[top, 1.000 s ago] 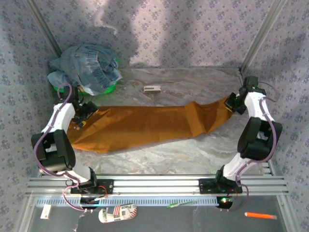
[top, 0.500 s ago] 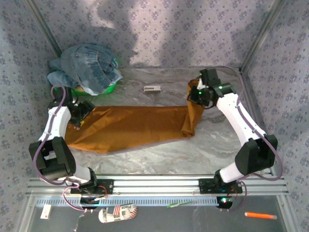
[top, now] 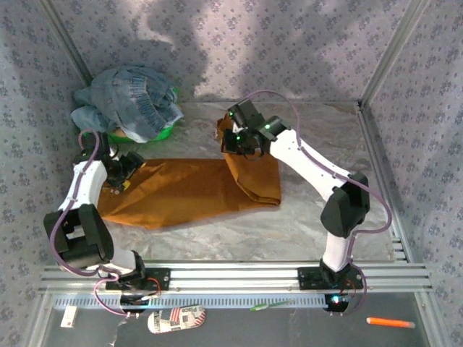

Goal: Fold and stack the trousers

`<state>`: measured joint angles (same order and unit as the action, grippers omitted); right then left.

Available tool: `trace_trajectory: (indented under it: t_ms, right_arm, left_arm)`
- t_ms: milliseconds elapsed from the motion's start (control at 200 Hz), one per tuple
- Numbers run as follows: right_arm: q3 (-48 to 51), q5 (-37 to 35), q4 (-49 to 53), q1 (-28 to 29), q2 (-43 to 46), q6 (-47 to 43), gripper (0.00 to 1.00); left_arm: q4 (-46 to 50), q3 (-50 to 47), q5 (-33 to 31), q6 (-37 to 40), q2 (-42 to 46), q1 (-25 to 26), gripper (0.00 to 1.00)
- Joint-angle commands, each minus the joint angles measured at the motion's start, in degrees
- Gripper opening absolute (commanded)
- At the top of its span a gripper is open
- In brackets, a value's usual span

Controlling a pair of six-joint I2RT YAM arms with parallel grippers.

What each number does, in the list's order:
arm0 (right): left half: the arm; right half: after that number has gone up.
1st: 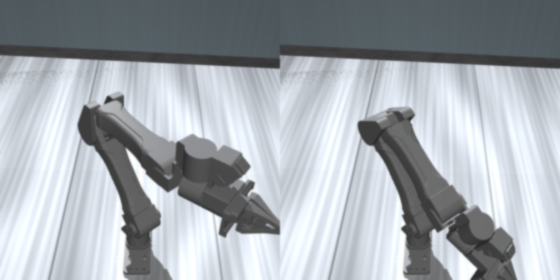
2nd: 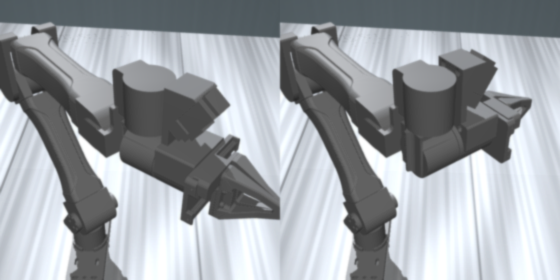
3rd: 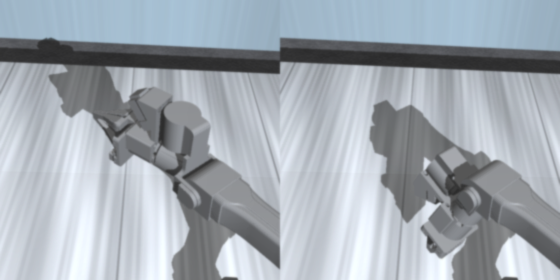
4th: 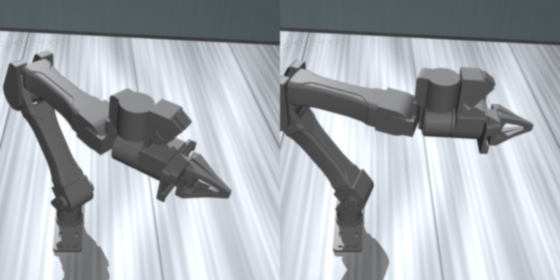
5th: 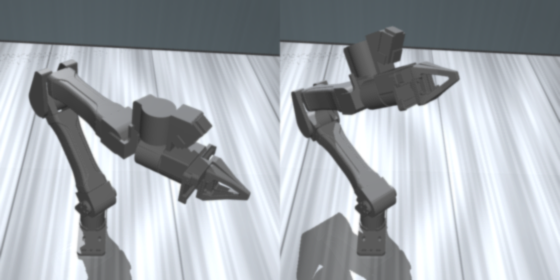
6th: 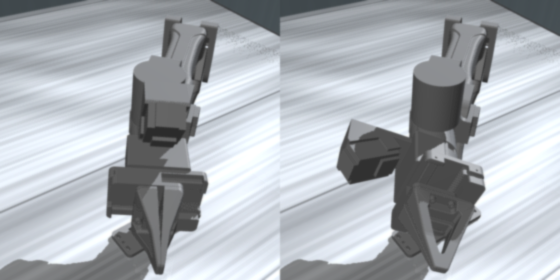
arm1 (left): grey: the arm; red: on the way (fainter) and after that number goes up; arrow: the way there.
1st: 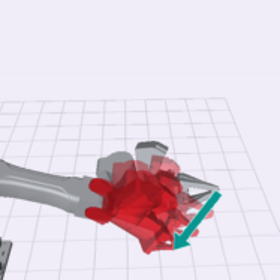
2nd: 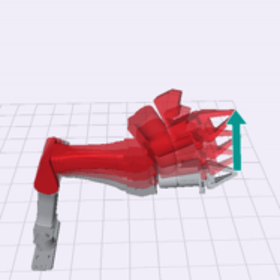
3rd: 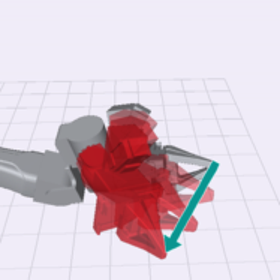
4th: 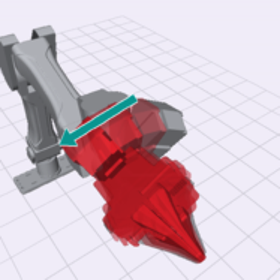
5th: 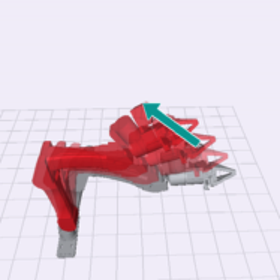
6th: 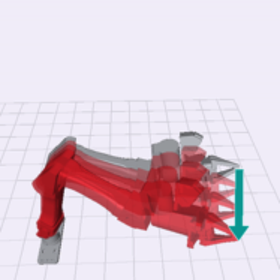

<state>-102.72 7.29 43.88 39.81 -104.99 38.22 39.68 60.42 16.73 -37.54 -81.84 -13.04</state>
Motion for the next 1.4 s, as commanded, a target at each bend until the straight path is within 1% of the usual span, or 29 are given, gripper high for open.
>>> trace_trajectory:
  t_ms: [0, 355, 435, 445, 465, 490, 510, 570, 600, 635, 755, 839, 894, 979, 999, 1064, 1154, 1174, 1239, 1319, 1394]
  right_arm:
    - [-8.9, 1.1, 1.8, 3.2, -8.5, 3.1, 0.00]
    - [-19.2, 3.0, 5.2, 9.7, -22.3, 6.3, 0.00]
    - [-21.2, 3.8, 6.8, 10.8, -25.4, 6.6, 0.00]
    - [-21.5, 4.3, 6.9, 10.8, -25.7, 6.7, 0.02]
    - [-21.9, 5.4, 6.9, 10.9, -26.4, 6.7, 0.11]
    - [-22.7, 6.8, 7.4, 11.0, -27.1, 6.6, 0.24]
    - [-23.4, 7.6, 7.9, 11.1, -27.7, 6.5, 0.32]
    - [-25.0, 8.3, 9.0, 11.6, -28.0, 5.5, 0.46]
    - [-25.6, 8.4, 9.7, 11.9, -27.4, 4.6, 0.51]
    - [-25.9, 8.8, 10.0, 11.9, -26.6, 3.9, 0.53]
    - [-23.8, 8.0, 12.0, 11.2, -21.1, 0.0, 0.56]
    - [-19.5, 5.0, 13.5, 9.3, -16.3, -1.2, 0.57]
    - [-15.2, 2.4, 13.2, 7.1, -13.2, -1.7, 0.56]
    - [-7.9, 1.6, 13.1, 2.4, -9.3, -1.7, 0.54]
    - [-6.2, 1.1, 13.1, 1.2, -8.3, -3.8, 0.53]
    - [-0.5, 0.1, 12.9, -2.5, -5.0, -5.8, 0.54]
    - [6.5, 2.1, 12.3, -8.5, -2.0, -10.4, 0.55]
    - [7.9, 2.5, 11.8, -9.5, -1.6, -12.3, 0.55]
    - [13.0, 4.7, 10.2, -13.1, -0.4, -14.7, 0.55]
    - [17.0, 6.7, 8.2, -16.3, -1.1, -16.4, 0.56]
    - [19.2, 7.1, 7.1, -18.4, -3.4, -17.2, 0.55]
  left_arm:
    - [-2.1, -0.6, 1.9, -0.2, 1.3, -0.7, 0.83]
    - [-2.6, -1.3, 3.0, 0.0, 1.3, -1.2, 0.83]
    - [-2.6, -1.4, 3.1, 0.0, 1.4, -1.2, 0.85]
    - [-2.5, -1.4, 3.1, -0.1, 1.3, -1.2, 0.86]
    - [-2.4, -1.4, 3.1, 0.0, 1.3, -1.3, 0.88]
    - [-2.4, -1.4, 3.0, -0.1, 1.3, -1.2, 0.89]
    - [-2.4, -1.4, 3.0, 0.0, 1.4, -1.2, 0.89]
    - [-2.2, -1.4, 3.0, 0.1, 1.3, -1.2, 0.90]
    - [-2.1, -1.4, 3.0, 0.1, 1.5, -1.2, 0.90]
    - [-1.9, -1.4, 3.0, 0.2, 1.6, -1.2, 0.90]
    - [-1.8, -1.2, 3.1, -0.1, 2.3, -1.2, 0.91]
    - [-1.9, -1.3, 3.0, -0.4, 2.8, -0.3, 0.89]
    - [-2.0, -1.3, 2.0, -0.6, 3.1, 1.9, 0.88]
    - [-1.9, -1.0, -0.3, -0.7, 2.9, 7.8, 0.86]
    - [-1.9, -0.9, -0.9, -0.7, 2.8, 9.4, 0.85]
    - [-1.9, -0.8, -2.4, -0.5, 2.0, 14.4, 0.84]
    - [-2.6, -1.2, -4.2, 0.1, 0.5, 20.6, 0.82]
    - [-2.6, -0.9, -4.5, 0.4, -0.1, 21.8, 0.82]
    - [-2.8, -0.4, -5.5, 0.8, -2.4, 25.0, 0.79]
    - [-4.6, 0.2, -4.2, 1.2, -6.1, 27.0, 0.77]
    - [-6.6, 0.3, -2.4, 1.0, -10.2, 27.4, 0.71]
